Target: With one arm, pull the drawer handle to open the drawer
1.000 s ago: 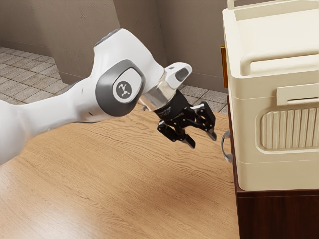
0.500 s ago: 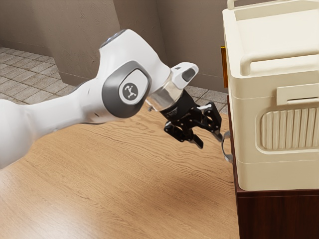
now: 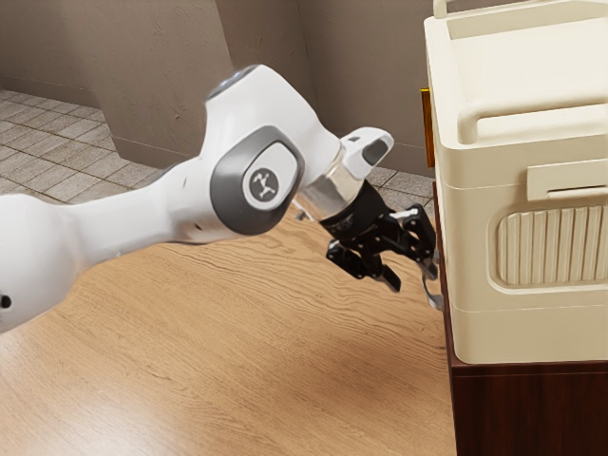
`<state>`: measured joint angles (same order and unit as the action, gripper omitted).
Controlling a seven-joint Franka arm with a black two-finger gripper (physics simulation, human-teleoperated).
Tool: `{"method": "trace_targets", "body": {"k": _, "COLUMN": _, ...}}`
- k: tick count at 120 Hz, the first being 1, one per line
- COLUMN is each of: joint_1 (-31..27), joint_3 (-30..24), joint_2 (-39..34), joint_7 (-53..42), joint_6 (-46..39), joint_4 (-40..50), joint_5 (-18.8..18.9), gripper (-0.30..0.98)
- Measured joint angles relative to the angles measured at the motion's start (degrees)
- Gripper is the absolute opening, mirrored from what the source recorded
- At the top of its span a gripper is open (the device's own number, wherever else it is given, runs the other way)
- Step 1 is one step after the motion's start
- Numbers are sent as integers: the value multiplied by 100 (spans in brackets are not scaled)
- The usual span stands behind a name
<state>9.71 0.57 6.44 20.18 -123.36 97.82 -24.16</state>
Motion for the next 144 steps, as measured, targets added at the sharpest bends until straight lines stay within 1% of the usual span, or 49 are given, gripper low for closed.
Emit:
{"method": "trace_targets", "body": {"k": 48, "joint_1": -4, "joint_3": -8, "joint_2": 60, "joint_7": 25, "joint_6": -64, "joint_4": 38, "joint_5": 12, "gripper": 32}}
{"method": "trace_targets", "body": {"k": 71, "joint_1": -16, "joint_3": 7, "joint_2": 29, "joint_7": 25, "joint_6": -63, "joint_4": 63, "joint_5": -15, "gripper": 18}}
{"method": "trace_targets", "body": {"k": 107, "joint_1": -15, "joint_3": 19, "joint_2": -18, "joint_7": 80, "joint_6": -51, "joint_4": 114, "joint_5": 6, "gripper": -1}}
{"method": "trace_targets", "body": {"k": 123, "joint_1": -21, "joint_3": 30, "joint_2": -56, "joint_7": 130, "joint_6": -40, "joint_4": 146, "joint_5": 34, "gripper": -6}}
{"method": "trace_targets", "body": {"k": 144, "joint_1": -57, "joint_3": 57, "joint_2": -170, "joint_7": 223, "joint_6": -35, "joint_4": 296, "joint_5": 89, "gripper": -8}}
